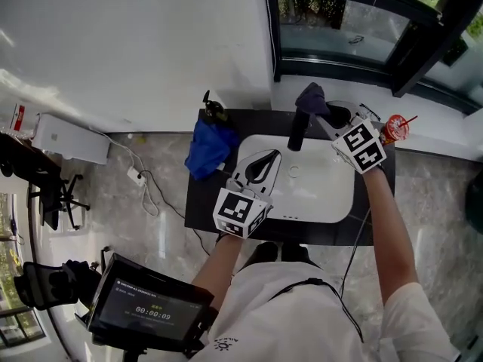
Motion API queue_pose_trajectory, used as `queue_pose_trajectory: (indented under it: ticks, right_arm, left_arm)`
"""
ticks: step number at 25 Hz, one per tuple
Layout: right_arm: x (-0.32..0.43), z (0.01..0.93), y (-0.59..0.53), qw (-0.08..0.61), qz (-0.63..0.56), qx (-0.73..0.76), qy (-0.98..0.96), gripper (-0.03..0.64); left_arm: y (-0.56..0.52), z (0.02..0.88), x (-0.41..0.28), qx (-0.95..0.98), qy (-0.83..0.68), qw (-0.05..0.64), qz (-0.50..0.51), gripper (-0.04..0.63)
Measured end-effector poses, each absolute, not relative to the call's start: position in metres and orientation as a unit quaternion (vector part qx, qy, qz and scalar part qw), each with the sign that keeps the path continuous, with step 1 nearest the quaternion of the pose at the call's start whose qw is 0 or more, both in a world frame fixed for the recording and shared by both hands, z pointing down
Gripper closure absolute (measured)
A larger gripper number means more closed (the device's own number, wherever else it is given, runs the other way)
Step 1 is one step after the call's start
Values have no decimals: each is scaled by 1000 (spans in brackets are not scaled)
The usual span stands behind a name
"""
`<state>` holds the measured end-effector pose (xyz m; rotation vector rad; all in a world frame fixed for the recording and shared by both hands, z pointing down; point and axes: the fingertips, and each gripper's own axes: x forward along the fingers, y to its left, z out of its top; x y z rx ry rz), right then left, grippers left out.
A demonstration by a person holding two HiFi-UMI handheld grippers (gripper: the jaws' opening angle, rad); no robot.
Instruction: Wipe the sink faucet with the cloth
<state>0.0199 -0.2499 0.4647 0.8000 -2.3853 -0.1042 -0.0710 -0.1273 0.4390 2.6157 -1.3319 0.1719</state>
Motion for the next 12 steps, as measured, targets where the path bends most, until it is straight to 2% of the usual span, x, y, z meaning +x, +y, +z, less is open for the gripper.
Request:
queue_pose_trajectory:
  ticks: [5, 12]
  right_arm:
    - [14, 491, -294, 401, -117, 275, -866, 514]
    - [12, 520, -295, 473, -180, 223, -833, 514]
  left_arm:
    - [-122, 450, -77, 880, -458, 111, 66, 595]
    - [-119, 456, -81, 878, -458, 117, 70, 595]
